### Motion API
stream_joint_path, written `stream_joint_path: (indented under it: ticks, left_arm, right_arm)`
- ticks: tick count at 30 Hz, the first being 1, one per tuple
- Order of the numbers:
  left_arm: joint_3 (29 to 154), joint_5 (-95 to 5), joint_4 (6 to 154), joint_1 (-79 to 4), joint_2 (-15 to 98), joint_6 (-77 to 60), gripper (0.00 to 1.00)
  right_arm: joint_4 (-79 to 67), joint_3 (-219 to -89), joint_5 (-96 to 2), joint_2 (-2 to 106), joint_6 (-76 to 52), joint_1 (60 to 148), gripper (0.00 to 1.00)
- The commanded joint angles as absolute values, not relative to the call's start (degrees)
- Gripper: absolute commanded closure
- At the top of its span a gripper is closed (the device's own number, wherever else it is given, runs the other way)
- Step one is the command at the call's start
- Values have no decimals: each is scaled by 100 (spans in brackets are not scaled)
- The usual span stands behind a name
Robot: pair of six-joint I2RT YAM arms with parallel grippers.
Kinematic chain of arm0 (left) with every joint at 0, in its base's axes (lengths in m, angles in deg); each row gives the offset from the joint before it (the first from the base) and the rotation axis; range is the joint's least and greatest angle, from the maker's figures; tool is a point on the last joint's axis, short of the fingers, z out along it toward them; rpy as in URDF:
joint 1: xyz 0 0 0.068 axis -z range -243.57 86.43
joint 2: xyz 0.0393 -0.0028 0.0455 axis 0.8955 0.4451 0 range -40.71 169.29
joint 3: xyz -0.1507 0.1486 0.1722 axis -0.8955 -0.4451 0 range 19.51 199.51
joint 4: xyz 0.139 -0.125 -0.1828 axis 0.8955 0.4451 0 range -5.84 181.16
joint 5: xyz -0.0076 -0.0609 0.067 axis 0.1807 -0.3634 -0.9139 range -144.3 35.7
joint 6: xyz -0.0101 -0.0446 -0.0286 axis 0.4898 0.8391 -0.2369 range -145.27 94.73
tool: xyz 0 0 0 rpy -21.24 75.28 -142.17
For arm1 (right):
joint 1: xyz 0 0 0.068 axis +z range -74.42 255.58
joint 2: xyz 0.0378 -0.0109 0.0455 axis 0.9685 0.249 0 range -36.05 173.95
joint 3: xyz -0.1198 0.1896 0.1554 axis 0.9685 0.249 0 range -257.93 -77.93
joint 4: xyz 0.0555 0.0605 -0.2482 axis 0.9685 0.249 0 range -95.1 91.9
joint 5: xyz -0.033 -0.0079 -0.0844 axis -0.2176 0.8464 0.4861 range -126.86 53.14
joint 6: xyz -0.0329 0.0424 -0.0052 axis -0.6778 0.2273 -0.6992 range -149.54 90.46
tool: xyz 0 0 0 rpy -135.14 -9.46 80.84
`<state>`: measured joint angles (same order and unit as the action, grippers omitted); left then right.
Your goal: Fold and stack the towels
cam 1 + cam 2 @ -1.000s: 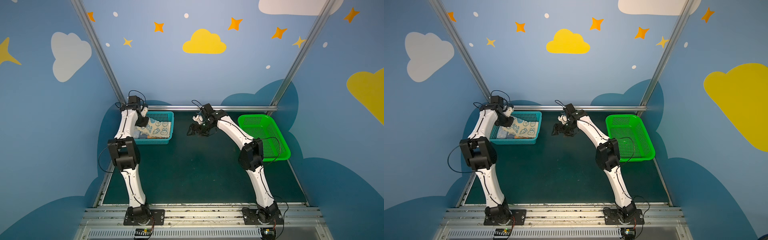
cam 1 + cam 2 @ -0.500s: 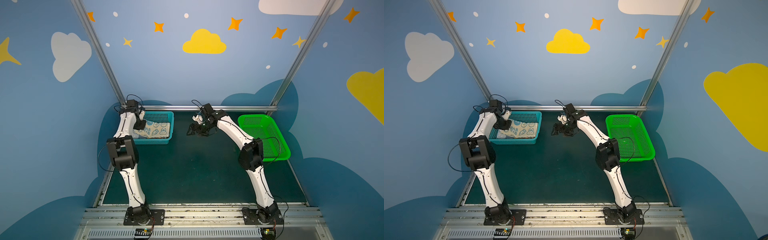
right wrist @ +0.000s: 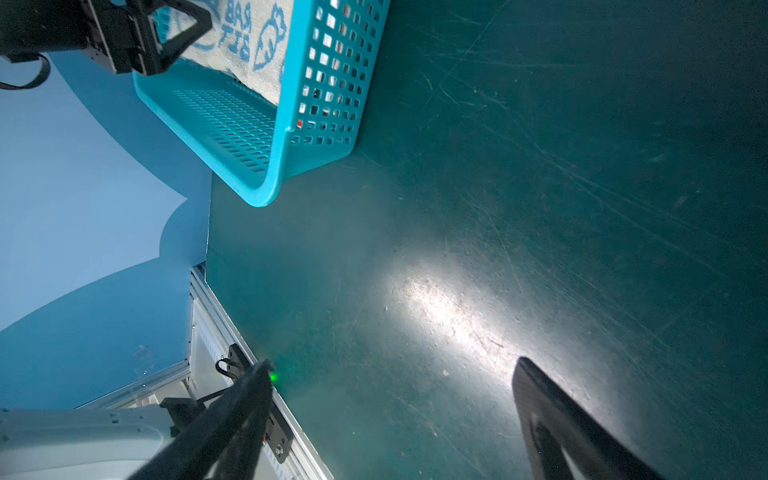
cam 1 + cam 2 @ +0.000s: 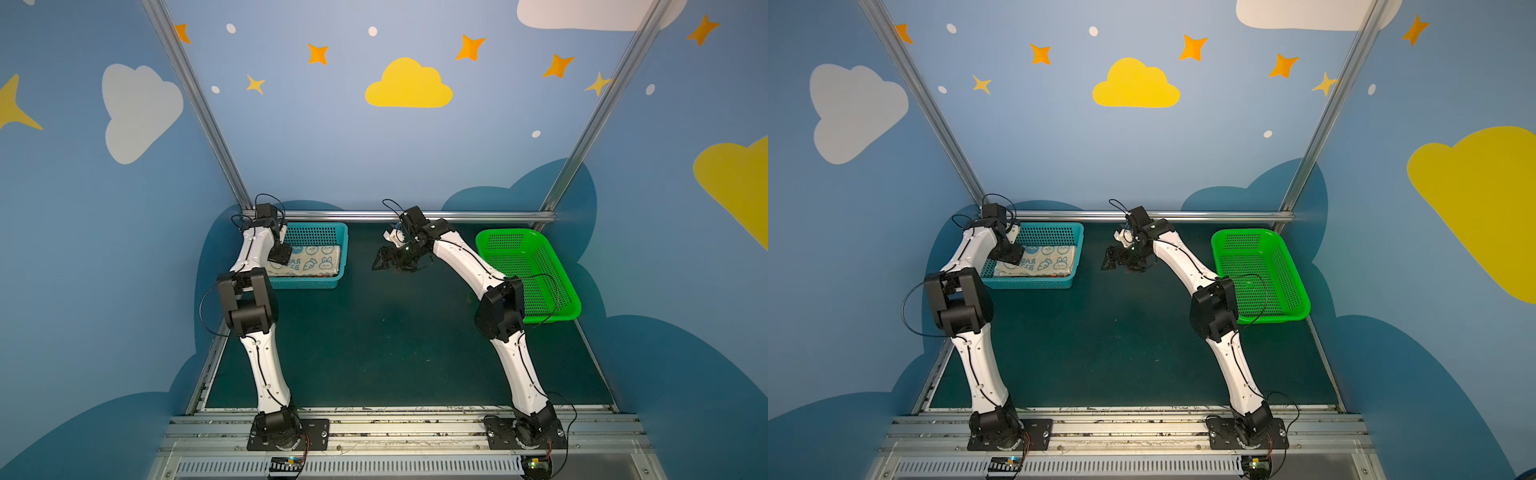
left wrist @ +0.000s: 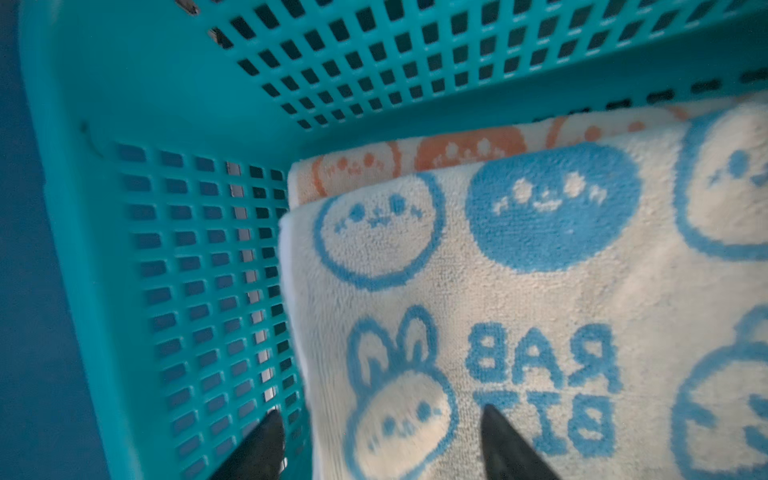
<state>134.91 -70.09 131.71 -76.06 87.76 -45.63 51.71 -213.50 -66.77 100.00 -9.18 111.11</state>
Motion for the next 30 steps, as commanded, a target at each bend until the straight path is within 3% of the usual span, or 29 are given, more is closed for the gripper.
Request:
stream_joint_path:
  ticks: [1,11,16,22,30]
  left_arm:
    - [13541,-7144,12908,-7599,8420,-4366,0]
    - [12618,-6801,11951,-6845,6699,-4176,0]
    - [11139,-6133,10281,-5994,5476,-3837,0]
    - [10475,-5668,9386,-4805,5040,-3333,0]
    - [10236,-5559,8759,-3255,5470,-3096,0]
  right_arm:
    - [5534,-21535,-6283,9759,-1126,11119,10]
    - [6332,-20693,-4049,8446,-881,10431,11]
    - [6437,-19683,-3177,7692,-651,9742,11]
    - [6234,-18429,-2871,7073,-663,8942,11]
    - [6240,-18058,-3241,7569,-771,8381,14]
